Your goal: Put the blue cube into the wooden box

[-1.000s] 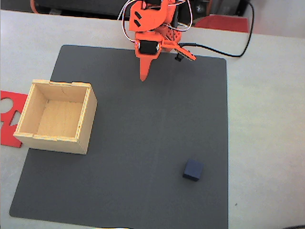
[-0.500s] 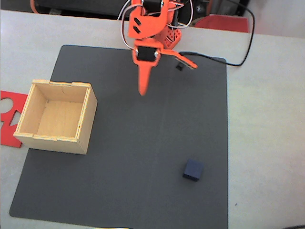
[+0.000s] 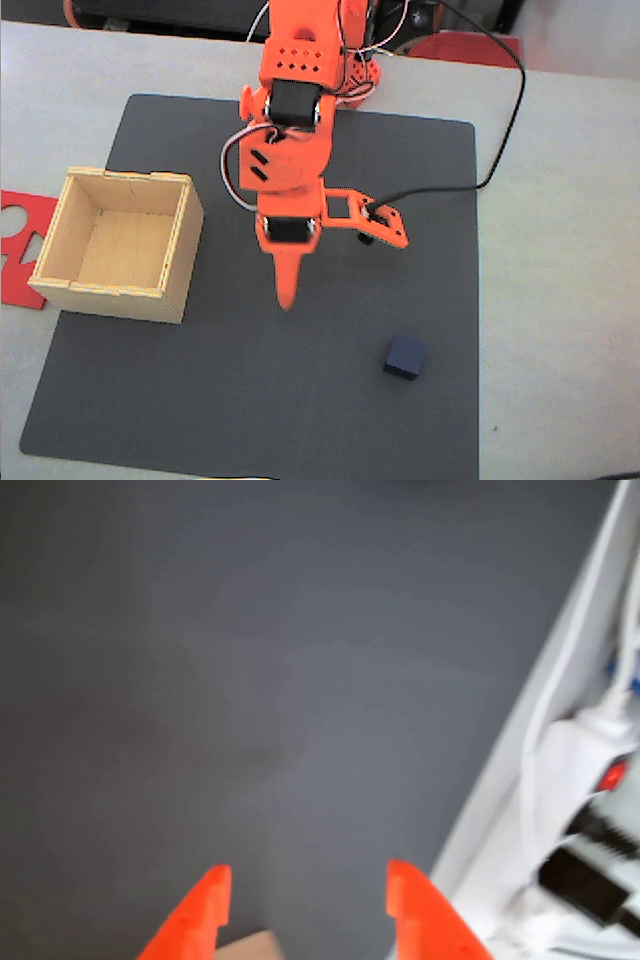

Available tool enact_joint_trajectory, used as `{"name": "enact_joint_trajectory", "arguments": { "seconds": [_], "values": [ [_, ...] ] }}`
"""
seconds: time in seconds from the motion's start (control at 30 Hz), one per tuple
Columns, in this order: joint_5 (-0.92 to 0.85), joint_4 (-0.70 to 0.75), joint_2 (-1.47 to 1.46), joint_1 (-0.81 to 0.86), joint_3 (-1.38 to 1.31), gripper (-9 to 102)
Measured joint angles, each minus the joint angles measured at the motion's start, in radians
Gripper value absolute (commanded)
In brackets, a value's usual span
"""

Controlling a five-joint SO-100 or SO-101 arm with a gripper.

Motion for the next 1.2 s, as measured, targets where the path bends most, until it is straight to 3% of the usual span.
{"name": "enact_joint_trajectory", "arguments": {
  "seconds": [0.33, 0.63, 0.9, 1.2],
  "values": [
    [-0.178, -0.067, -0.146, -0.144, -0.155, 21],
    [-0.195, -0.141, -0.186, -0.25, -0.155, 26],
    [-0.325, -0.166, -0.219, -0.273, -0.16, 28],
    [-0.353, -0.239, -0.316, -0.233, -0.163, 27]
  ]
}}
